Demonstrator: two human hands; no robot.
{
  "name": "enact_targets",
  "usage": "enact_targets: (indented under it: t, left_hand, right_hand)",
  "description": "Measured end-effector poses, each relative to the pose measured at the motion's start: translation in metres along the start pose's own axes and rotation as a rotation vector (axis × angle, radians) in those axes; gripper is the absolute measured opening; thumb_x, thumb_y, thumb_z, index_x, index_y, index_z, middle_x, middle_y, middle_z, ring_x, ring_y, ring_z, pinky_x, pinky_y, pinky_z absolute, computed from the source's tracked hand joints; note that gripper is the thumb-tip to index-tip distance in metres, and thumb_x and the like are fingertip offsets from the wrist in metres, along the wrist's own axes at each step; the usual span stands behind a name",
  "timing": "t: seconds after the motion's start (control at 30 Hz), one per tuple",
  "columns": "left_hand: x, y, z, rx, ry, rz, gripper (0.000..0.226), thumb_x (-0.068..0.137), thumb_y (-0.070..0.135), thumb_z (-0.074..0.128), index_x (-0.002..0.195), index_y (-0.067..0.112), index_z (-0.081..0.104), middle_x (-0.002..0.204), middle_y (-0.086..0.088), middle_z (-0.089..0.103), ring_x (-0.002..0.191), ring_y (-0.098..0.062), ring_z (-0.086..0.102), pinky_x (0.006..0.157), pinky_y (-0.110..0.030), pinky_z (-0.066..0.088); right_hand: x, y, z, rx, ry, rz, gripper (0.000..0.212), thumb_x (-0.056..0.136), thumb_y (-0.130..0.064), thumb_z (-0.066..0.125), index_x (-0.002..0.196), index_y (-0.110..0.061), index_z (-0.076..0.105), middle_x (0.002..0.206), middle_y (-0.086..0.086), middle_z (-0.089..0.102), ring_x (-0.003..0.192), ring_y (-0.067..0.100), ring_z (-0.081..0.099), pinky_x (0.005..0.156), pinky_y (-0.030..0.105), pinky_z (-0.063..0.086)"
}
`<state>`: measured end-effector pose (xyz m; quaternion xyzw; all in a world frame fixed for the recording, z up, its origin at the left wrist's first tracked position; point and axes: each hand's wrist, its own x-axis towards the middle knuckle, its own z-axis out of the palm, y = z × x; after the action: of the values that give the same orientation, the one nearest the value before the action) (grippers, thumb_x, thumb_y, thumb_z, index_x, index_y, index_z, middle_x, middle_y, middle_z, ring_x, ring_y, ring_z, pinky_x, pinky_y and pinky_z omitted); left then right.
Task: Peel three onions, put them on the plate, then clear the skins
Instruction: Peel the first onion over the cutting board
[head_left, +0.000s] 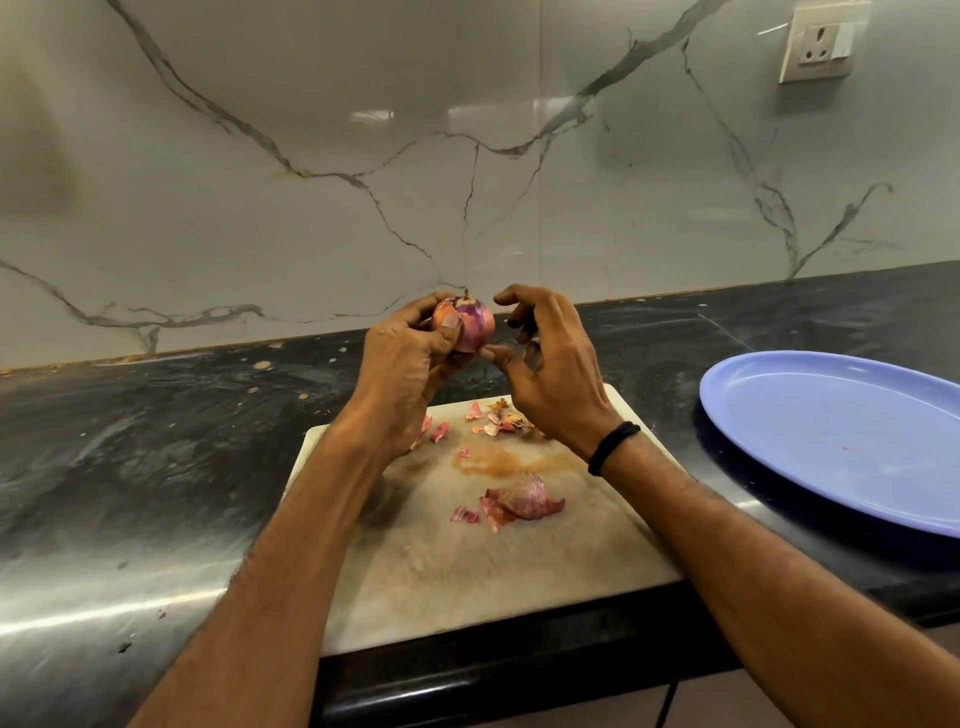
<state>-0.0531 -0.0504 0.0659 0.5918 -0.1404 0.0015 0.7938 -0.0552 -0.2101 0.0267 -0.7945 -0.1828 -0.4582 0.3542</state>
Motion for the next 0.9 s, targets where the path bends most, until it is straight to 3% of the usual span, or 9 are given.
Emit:
enact_targets:
  t: [0.13,0.27,0.47,0.63,0.8,0.9]
  left_hand:
    - [-0.0017,-0.0001,0.0009,0.009,-0.032,-0.018,0.033,0.101,0.005,0.052,0.133,0.005,0.06,0.133,-0.017,0.057,0.113,-0.035,0.066,0.072,-0.027,0.061]
    - [-0.0023,0.0001,0.0014,-0.01,-0.042,-0.021,0.032,0.101,0.005,0.052,0.132,0.006,0.059,0.132,-0.018,0.059,0.111,-0.034,0.069,0.073,-0.027,0.061]
    - [-0.002,-0.0012,0.0015,0.008,-0.04,-0.031,0.033,0.1,0.006,0.053,0.133,0.005,0.059,0.133,-0.018,0.058,0.113,-0.034,0.068,0.076,-0.029,0.062]
    - [-0.002,0.0009,0.0012,0.009,-0.03,-0.026,0.031,0.102,0.007,0.051,0.132,0.006,0.06,0.131,-0.015,0.06,0.112,-0.031,0.067,0.081,-0.03,0.061]
    - [-0.0037,0.0013,0.0012,0.016,-0.037,-0.031,0.033,0.102,0.005,0.05,0.134,0.005,0.059,0.131,-0.016,0.059,0.108,-0.028,0.068,0.073,-0.025,0.06]
    - [-0.0045,0.0023,0.001,0.016,-0.056,-0.031,0.033,0.102,0.005,0.049,0.134,0.005,0.059,0.13,-0.017,0.06,0.108,-0.028,0.069,0.074,-0.025,0.059]
  right_hand:
    - [-0.0007,-0.001,0.0003,-0.001,-0.02,-0.022,0.053,0.079,-0.025,0.081,0.121,-0.025,0.047,0.107,0.005,0.048,0.088,0.001,0.045,0.071,0.004,0.037]
    - [-0.0005,-0.0003,0.0014,-0.015,-0.029,-0.042,0.048,0.081,-0.025,0.078,0.113,-0.032,0.044,0.107,0.002,0.043,0.091,0.013,0.047,0.073,0.013,0.039]
    - [-0.0007,0.0027,0.0033,-0.031,-0.024,-0.033,0.039,0.082,-0.024,0.077,0.111,-0.024,0.052,0.106,0.008,0.049,0.091,0.014,0.048,0.073,0.016,0.041]
    - [-0.0015,0.0041,0.0036,-0.078,0.029,-0.04,0.021,0.084,-0.023,0.075,0.094,-0.009,0.063,0.099,0.005,0.051,0.087,0.008,0.044,0.074,0.008,0.035]
    - [-0.0004,0.0029,0.0025,-0.012,-0.002,-0.042,0.038,0.084,-0.028,0.075,0.112,-0.026,0.05,0.106,0.008,0.052,0.09,0.009,0.049,0.072,0.007,0.039]
    - [-0.0008,0.0028,0.0022,-0.012,-0.022,-0.051,0.037,0.085,-0.032,0.071,0.112,-0.031,0.046,0.108,0.009,0.052,0.091,0.013,0.051,0.073,0.009,0.04]
